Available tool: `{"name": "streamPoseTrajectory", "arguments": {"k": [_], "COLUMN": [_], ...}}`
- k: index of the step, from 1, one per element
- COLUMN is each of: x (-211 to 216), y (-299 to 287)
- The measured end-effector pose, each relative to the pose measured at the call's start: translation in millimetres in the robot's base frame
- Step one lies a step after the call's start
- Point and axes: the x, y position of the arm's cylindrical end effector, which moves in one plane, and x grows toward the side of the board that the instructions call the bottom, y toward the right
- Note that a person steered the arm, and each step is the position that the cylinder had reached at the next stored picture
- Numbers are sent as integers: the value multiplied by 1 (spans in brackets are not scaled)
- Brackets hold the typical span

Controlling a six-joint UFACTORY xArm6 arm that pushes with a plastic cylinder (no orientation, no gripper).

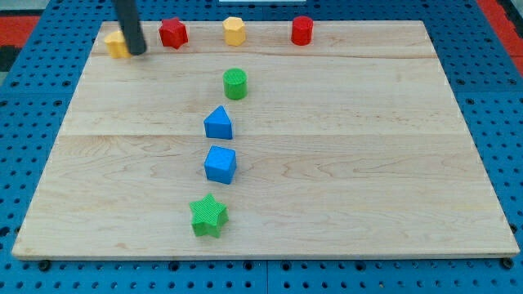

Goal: Push the heart slightly up

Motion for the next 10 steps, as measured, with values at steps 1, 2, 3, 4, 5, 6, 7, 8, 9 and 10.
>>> {"name": "streamPoseTrajectory", "arguments": {"k": [1, 2, 3, 4, 5, 6, 7, 8, 9, 10], "x": [24, 48, 38, 16, 5, 4, 4, -14, -27, -8], "y": [8, -27, -78, -79, -72, -57, -32, -26, -23, -24]}}
